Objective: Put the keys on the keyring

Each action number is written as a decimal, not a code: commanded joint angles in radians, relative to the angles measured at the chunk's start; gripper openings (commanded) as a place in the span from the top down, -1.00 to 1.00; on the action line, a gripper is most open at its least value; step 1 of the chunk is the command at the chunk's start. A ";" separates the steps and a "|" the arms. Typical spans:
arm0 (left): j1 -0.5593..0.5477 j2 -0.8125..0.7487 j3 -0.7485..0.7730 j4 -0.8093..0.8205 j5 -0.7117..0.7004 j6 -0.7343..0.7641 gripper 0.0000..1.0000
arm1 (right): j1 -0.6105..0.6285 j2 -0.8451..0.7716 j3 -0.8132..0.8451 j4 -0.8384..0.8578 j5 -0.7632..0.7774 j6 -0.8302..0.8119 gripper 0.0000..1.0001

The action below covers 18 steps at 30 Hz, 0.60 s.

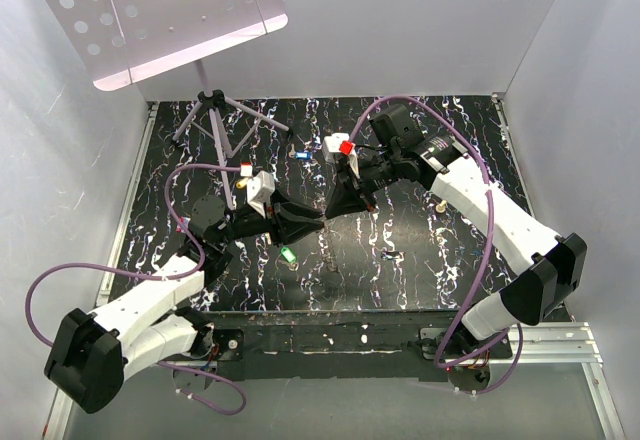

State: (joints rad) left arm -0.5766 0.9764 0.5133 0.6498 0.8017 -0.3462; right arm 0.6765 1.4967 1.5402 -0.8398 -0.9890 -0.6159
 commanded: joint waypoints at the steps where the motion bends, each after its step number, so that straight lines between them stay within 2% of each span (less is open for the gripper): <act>1: -0.002 0.007 0.028 -0.004 0.017 -0.002 0.41 | 0.006 -0.006 -0.005 0.028 -0.020 0.015 0.97; 18: -0.003 0.025 0.039 0.014 0.017 -0.011 0.62 | 0.005 -0.001 -0.011 0.041 -0.010 0.027 0.97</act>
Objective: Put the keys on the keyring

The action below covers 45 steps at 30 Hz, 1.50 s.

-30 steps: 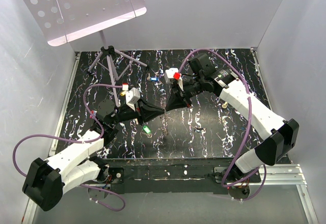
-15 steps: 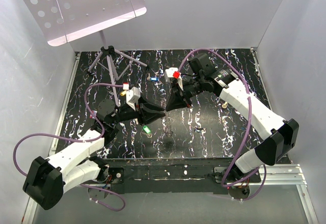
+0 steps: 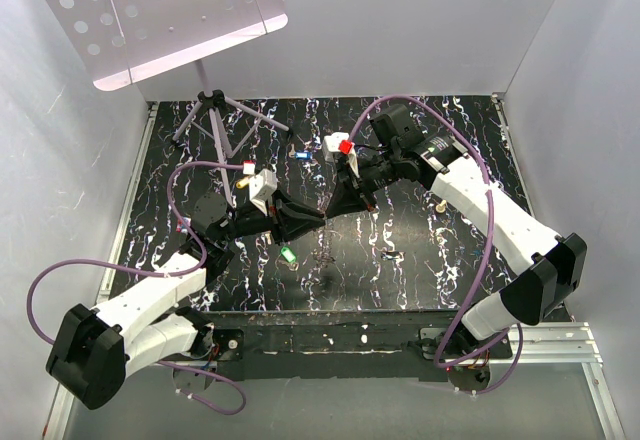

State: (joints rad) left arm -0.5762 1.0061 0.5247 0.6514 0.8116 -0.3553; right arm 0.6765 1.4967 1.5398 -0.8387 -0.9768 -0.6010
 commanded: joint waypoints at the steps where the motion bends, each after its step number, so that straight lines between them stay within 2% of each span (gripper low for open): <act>1: -0.004 -0.004 0.029 0.016 0.006 -0.004 0.63 | 0.006 -0.001 -0.009 0.039 -0.022 0.013 0.97; 7: -0.004 -0.003 0.024 0.031 0.003 -0.013 0.73 | 0.006 0.000 -0.012 0.039 -0.020 0.012 0.97; 10: -0.004 0.002 0.024 0.033 0.005 -0.014 0.88 | 0.006 -0.001 -0.012 0.039 -0.020 0.013 0.97; 11: -0.004 0.000 0.026 0.031 0.000 -0.013 1.00 | 0.006 -0.001 -0.012 0.039 -0.020 0.014 0.97; 17: -0.002 -0.043 0.021 -0.061 -0.064 0.041 1.00 | 0.003 -0.006 -0.012 0.058 -0.022 0.044 0.94; 20: -0.004 -0.066 0.021 -0.101 -0.057 0.062 1.00 | -0.014 -0.015 -0.009 0.061 -0.045 0.061 0.57; 22: -0.002 -0.087 0.027 -0.137 -0.055 0.085 1.00 | -0.034 -0.023 -0.009 0.059 -0.068 0.069 0.23; 26: -0.001 -0.113 0.041 -0.212 -0.042 0.140 1.00 | -0.090 -0.052 -0.009 0.038 -0.094 0.060 0.14; 30: 0.004 -0.127 0.087 -0.318 0.000 0.220 1.00 | -0.179 -0.105 -0.033 -0.034 -0.135 -0.040 -0.04; 33: 0.010 -0.153 0.110 -0.383 0.020 0.294 1.00 | -0.259 -0.167 -0.113 -0.109 -0.134 -0.192 -0.11; 36: 0.012 -0.166 0.126 -0.430 0.037 0.352 1.00 | -0.327 -0.223 -0.266 -0.129 -0.093 -0.291 -0.13; 40: 0.013 -0.190 0.106 -0.434 0.043 0.394 1.00 | -0.373 -0.298 -0.545 -0.057 0.019 -0.399 -0.15; 45: 0.012 -0.248 0.072 -0.438 0.032 0.432 1.00 | -0.422 -0.332 -0.731 0.105 0.223 -0.453 -0.17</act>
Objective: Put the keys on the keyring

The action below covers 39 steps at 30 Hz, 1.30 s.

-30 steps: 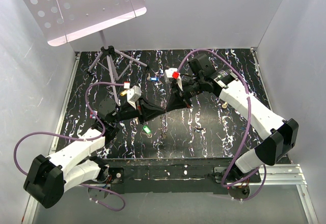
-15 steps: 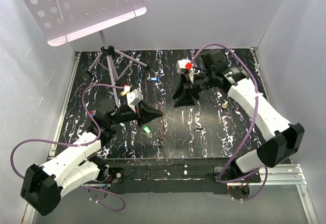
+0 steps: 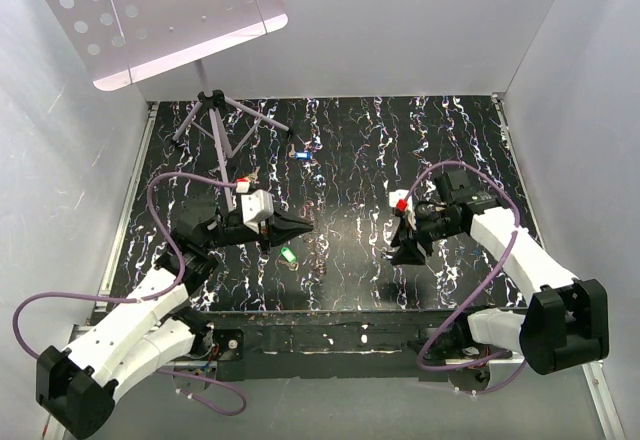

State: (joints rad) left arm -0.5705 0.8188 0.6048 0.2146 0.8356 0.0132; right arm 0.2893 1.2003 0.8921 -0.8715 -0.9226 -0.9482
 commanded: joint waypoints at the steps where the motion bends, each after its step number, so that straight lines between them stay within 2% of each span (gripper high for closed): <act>1: 0.006 -0.069 -0.014 -0.001 0.005 0.068 1.00 | -0.042 -0.033 -0.105 0.156 0.204 -0.135 -0.17; 4: 0.006 -0.082 -0.013 -0.027 0.008 0.088 1.00 | -0.047 -0.008 -0.145 0.192 0.269 -0.213 -0.18; 16: 0.000 -0.102 -0.014 -0.043 0.011 0.110 1.00 | -0.113 0.114 -0.119 0.154 0.248 -0.399 -0.16; 27: -0.002 -0.092 -0.014 -0.043 0.013 0.110 1.00 | -0.087 0.226 -0.068 0.140 0.301 -0.457 -0.06; 39: -0.002 -0.089 -0.013 -0.046 0.014 0.113 1.00 | -0.019 0.262 -0.079 0.164 0.386 -0.457 0.06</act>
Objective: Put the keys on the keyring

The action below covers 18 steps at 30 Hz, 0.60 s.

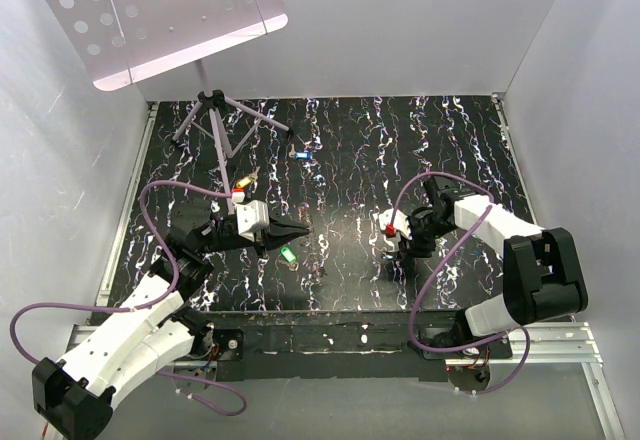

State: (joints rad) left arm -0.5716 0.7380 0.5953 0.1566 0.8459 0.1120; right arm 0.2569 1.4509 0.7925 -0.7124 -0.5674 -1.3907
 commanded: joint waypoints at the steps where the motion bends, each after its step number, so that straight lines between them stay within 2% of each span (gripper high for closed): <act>1: 0.001 -0.008 -0.002 0.012 0.005 0.014 1.00 | 0.021 0.012 0.017 0.008 0.038 -0.013 0.07; 18: 0.001 -0.006 0.000 0.006 0.004 0.015 1.00 | 0.056 0.046 0.034 0.004 0.067 -0.001 0.36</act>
State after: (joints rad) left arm -0.5716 0.7387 0.5953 0.1555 0.8463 0.1127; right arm 0.3019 1.4876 0.7933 -0.7048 -0.5022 -1.3903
